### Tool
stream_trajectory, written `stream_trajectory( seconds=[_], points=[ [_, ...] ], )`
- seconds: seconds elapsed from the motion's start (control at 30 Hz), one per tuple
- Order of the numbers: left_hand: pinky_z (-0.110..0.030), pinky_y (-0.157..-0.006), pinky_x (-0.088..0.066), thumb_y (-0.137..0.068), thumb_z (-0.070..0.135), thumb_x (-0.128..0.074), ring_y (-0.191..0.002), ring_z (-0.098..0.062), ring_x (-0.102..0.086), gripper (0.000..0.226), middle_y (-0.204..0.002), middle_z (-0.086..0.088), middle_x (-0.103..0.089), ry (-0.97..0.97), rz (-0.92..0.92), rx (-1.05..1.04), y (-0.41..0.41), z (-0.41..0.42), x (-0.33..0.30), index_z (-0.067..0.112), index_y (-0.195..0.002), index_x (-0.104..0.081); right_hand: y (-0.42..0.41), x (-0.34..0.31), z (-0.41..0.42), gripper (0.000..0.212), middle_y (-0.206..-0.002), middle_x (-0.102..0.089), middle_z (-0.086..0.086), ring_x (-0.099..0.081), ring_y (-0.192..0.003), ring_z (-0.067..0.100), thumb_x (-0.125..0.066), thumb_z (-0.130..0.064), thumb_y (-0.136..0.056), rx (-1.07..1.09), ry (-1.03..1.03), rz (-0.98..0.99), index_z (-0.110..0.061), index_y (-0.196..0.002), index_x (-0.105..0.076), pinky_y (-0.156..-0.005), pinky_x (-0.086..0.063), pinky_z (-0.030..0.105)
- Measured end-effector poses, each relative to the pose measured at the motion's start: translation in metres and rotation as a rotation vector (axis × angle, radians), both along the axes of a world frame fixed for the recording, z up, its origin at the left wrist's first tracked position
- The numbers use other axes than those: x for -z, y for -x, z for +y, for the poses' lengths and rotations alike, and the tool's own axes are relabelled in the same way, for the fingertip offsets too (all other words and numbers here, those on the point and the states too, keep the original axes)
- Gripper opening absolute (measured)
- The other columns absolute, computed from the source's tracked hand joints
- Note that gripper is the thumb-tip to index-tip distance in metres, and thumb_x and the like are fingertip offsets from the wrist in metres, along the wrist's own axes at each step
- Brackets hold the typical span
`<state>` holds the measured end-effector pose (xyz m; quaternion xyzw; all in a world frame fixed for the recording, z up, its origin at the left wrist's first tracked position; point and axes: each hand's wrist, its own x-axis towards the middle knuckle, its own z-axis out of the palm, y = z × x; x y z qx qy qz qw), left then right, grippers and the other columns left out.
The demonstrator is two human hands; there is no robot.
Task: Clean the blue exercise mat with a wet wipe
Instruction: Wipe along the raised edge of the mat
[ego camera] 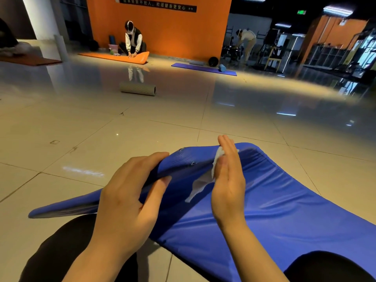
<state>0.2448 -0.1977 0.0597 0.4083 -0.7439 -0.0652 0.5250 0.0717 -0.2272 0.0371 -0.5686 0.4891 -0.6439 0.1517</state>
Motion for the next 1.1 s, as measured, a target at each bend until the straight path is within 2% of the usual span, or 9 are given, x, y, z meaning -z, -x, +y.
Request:
stream_trajectory(
  seconds=[0.07,0.23,0.3,0.37,0.53,0.63,0.7,0.9,1.1],
  points=[
    [-0.002,-0.092,-0.035,-0.092,0.033,-0.047,-0.105,0.016,-0.048,0.032,-0.109,0.03,-0.052,0.006,0.021,-0.008,0.001,0.001,0.0,0.03,-0.123,-0.051,-0.018,-0.009,0.011,0.037,-0.152,-0.037,-0.016,-0.024,-0.145,0.0,-0.028,-0.045,-0.102,-0.051,0.088,0.037,-0.04,-0.137,-0.039,-0.117,-0.022,0.02],
    [-0.001,-0.093,-0.036,-0.089,0.033,-0.049,-0.107,0.018,-0.049,0.037,-0.113,0.036,-0.051,-0.004,0.047,-0.018,-0.003,0.012,0.002,0.032,-0.126,-0.052,-0.035,-0.024,0.02,0.039,-0.13,-0.06,-0.008,-0.049,-0.13,0.011,-0.029,-0.042,-0.104,-0.115,0.254,0.158,-0.025,-0.123,-0.059,-0.117,-0.028,0.039],
    [0.0,-0.093,-0.037,-0.089,0.035,-0.05,-0.109,0.02,-0.049,0.038,-0.113,0.038,-0.052,-0.003,0.052,-0.024,-0.005,0.019,0.006,0.033,-0.127,-0.053,-0.019,-0.015,0.007,0.033,-0.118,-0.065,-0.016,-0.053,-0.123,0.004,-0.033,-0.042,-0.101,-0.053,0.157,0.078,-0.031,-0.107,-0.064,-0.116,-0.028,0.031],
    [0.001,-0.091,-0.037,-0.089,0.037,-0.051,-0.108,0.023,-0.049,0.039,-0.113,0.044,-0.052,-0.013,0.069,-0.036,-0.007,0.022,0.01,0.035,-0.128,-0.053,0.003,-0.002,-0.011,0.033,-0.115,-0.064,-0.023,-0.049,-0.124,-0.002,-0.034,-0.045,-0.095,0.0,-0.017,-0.044,-0.037,-0.1,-0.066,-0.115,-0.031,0.033],
    [0.0,-0.094,-0.036,-0.09,0.038,-0.05,-0.111,0.019,-0.05,0.04,-0.117,0.045,-0.051,-0.037,0.098,-0.057,-0.008,0.022,0.011,0.039,-0.13,-0.053,0.029,0.01,-0.03,0.06,-0.13,-0.055,-0.024,-0.034,-0.136,-0.007,-0.025,-0.06,-0.087,0.121,-0.181,-0.095,-0.03,-0.12,-0.065,-0.119,-0.025,0.039],
    [0.001,-0.095,-0.034,-0.09,0.037,-0.049,-0.112,0.02,-0.048,0.039,-0.115,0.043,-0.052,-0.032,0.134,-0.067,-0.007,0.022,0.012,0.037,-0.129,-0.051,-0.004,0.002,-0.007,0.048,-0.136,-0.055,-0.015,-0.033,-0.138,-0.005,-0.025,-0.055,-0.093,0.059,-0.03,-0.108,-0.033,-0.115,-0.063,-0.117,-0.027,0.033],
    [0.0,-0.095,-0.034,-0.09,0.031,-0.049,-0.112,0.019,-0.048,0.039,-0.116,0.038,-0.051,-0.012,0.113,-0.075,-0.005,0.021,0.013,0.033,-0.129,-0.052,-0.032,-0.01,0.012,0.04,-0.129,-0.061,-0.008,-0.042,-0.135,0.007,-0.028,-0.044,-0.101,-0.003,0.128,-0.02,-0.029,-0.114,-0.064,-0.116,-0.029,0.039],
    [0.0,-0.082,-0.042,-0.088,0.028,-0.053,-0.103,0.015,-0.056,0.038,-0.116,0.029,-0.055,0.014,0.14,-0.111,-0.006,0.021,0.014,0.025,-0.124,-0.06,-0.043,-0.015,0.018,0.047,-0.118,-0.064,0.002,-0.053,-0.12,0.013,-0.026,-0.04,-0.106,-0.058,0.425,0.296,-0.014,-0.116,-0.065,-0.108,-0.034,0.032],
    [-0.006,-0.097,-0.041,-0.091,0.03,-0.054,-0.109,0.014,-0.055,0.036,-0.116,0.022,-0.059,0.043,0.166,-0.154,-0.013,0.021,0.013,0.018,-0.124,-0.062,0.027,0.023,-0.027,0.032,-0.121,-0.048,-0.032,-0.041,-0.12,-0.013,-0.025,-0.041,-0.102,0.129,0.068,0.152,-0.032,-0.116,-0.054,-0.101,-0.032,0.012]
  ],
)
